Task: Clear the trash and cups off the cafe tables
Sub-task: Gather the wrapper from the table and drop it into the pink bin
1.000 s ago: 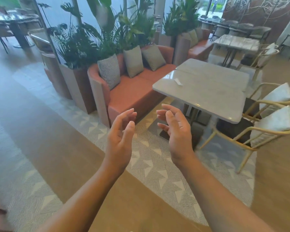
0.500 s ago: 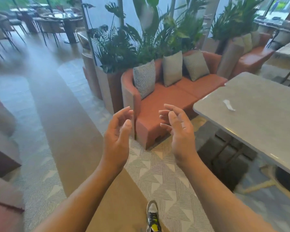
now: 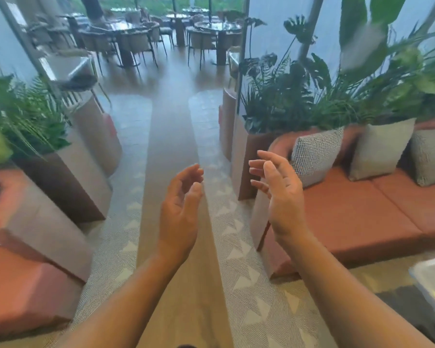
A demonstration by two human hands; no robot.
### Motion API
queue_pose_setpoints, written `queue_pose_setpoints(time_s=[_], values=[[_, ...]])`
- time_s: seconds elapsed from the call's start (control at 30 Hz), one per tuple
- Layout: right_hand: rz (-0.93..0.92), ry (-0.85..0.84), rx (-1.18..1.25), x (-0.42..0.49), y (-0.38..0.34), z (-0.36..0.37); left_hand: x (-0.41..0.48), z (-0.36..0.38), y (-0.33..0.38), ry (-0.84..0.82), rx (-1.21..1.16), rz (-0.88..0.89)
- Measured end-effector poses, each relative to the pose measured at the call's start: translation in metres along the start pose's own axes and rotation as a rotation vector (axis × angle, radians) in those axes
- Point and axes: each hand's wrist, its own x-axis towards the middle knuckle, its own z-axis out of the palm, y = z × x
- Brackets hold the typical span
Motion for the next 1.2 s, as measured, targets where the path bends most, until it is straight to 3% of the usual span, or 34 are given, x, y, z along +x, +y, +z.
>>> queue_pose_setpoints(time_s=[0.37, 0.73, 1.2], values=[[0.048, -0.187, 0.032, 0.178, 0.098, 0.133, 0.190, -0.051, -0.070, 0.226, 0.028, -0.006], [0.114, -0.298, 0.096, 0.373, 0.174, 0.305, 0.422, -0.131, -0.141, 0.315, 0.073, -0.043], [0.116, -0.428, 0.183, 0.670, 0.286, 0.431, 0.714, -0.117, -0.257, 0.455, 0.153, -0.025]])
